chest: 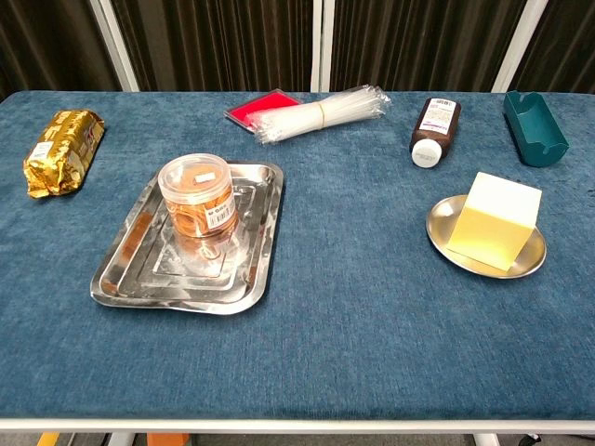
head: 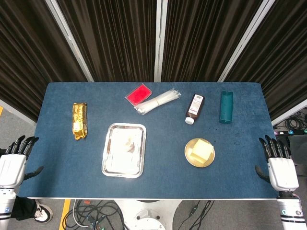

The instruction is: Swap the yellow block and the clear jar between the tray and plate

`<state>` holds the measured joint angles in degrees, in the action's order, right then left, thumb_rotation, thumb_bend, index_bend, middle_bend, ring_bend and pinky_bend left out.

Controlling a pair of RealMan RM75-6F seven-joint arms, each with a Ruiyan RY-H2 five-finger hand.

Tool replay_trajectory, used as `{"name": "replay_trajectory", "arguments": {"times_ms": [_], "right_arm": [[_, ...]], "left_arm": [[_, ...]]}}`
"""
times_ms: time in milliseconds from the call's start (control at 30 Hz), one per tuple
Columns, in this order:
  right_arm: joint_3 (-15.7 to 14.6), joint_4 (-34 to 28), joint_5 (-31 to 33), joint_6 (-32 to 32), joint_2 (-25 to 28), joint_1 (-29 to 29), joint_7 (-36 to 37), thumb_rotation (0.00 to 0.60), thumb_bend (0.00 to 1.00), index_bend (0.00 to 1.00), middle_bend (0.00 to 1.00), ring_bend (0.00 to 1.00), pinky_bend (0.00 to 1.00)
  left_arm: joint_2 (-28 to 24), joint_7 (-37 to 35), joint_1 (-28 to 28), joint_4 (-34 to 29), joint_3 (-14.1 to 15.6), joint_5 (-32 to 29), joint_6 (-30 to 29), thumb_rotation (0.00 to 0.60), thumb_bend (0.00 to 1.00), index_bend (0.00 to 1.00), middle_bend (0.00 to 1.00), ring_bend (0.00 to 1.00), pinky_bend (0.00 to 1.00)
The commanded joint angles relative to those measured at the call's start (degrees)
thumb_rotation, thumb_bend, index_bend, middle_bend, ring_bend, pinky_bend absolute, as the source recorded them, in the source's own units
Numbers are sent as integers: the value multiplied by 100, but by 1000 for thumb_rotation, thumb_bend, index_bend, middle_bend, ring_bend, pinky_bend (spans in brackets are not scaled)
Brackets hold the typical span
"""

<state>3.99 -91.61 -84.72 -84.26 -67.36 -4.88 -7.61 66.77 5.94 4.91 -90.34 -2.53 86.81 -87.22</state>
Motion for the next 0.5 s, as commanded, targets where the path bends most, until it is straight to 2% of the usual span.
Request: {"name": "replay_trajectory", "arguments": {"times_ms": [33,333,500], "right_arm": [[-1,15,-1,9,-1,-4,9,600,211,0,0,0,0],[-24,-212,-34,270,139,-153,-152,600,199,0,0,0,0],[-63,-565,-100,677,245,-405,-429,600,181,0,0,0,0]], "left_arm": [[-6,7,2,-7,-3,-2,2,600,102,136,135,71,179],[-13,23,46,-39,-2,21,62,600,101,136,134,71,179],[-13,45,51,-38,39,65,88,600,102,137,134,71,179]]}}
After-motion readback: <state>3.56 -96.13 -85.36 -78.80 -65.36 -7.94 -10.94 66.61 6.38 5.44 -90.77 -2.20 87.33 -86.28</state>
